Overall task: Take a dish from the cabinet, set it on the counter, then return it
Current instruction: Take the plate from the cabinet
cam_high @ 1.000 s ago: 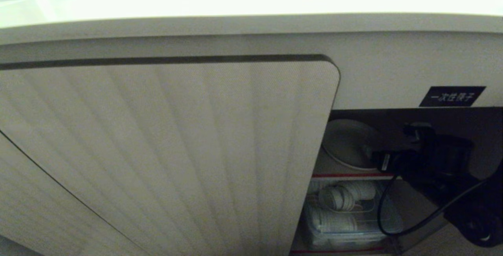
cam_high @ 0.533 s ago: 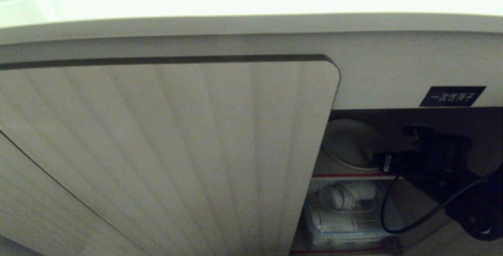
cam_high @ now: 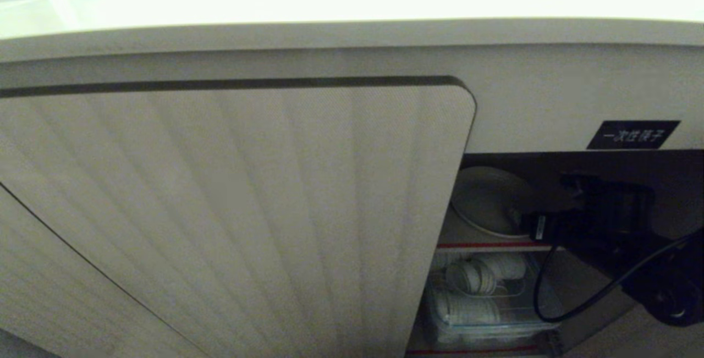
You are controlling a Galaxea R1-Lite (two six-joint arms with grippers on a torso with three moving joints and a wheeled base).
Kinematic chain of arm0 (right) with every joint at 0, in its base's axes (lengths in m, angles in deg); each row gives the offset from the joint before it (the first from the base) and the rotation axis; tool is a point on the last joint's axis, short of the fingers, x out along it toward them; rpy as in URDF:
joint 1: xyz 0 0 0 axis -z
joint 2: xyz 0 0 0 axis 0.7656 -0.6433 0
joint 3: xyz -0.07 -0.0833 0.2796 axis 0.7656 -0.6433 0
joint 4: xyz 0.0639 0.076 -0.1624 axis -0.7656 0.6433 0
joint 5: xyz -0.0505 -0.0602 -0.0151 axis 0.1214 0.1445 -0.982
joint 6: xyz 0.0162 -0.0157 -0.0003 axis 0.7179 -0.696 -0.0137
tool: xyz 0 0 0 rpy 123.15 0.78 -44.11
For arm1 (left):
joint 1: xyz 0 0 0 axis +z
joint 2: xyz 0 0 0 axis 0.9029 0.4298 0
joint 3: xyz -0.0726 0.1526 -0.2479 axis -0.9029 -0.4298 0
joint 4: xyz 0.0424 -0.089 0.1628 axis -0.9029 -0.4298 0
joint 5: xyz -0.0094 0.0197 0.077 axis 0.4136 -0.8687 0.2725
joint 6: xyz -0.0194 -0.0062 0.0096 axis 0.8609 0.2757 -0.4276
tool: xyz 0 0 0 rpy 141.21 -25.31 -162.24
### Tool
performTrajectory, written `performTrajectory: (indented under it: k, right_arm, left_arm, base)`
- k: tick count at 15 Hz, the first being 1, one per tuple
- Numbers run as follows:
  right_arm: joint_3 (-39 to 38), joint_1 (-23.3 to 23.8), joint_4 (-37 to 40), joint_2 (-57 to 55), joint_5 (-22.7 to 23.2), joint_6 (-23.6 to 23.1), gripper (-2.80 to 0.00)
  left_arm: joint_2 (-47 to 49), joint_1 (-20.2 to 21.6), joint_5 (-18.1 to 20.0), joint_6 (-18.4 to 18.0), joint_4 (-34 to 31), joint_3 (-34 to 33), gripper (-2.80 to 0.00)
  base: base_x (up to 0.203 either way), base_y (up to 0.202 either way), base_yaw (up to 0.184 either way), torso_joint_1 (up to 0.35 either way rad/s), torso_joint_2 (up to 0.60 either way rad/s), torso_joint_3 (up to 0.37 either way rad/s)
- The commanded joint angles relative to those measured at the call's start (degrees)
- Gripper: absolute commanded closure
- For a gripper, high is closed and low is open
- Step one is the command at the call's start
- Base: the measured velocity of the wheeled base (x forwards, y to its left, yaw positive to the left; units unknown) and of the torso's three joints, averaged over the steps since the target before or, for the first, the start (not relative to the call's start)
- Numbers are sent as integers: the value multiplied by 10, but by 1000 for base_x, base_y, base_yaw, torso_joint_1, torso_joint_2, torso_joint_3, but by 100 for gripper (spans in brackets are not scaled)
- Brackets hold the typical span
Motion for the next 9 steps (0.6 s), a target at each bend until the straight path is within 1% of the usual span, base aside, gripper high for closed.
performTrajectory:
  k: [1, 9]
  right_arm:
    - [9, 0, 11, 1, 0, 1, -280]
    - [43, 1, 70, -2, 0, 2, -280]
  left_arm:
    - [0, 0, 0, 0, 0, 0, 0]
    - [0, 0, 0, 0, 0, 0, 0]
  base:
    - [0, 0, 0, 0, 0, 0]
    - [0, 0, 0, 0, 0, 0]
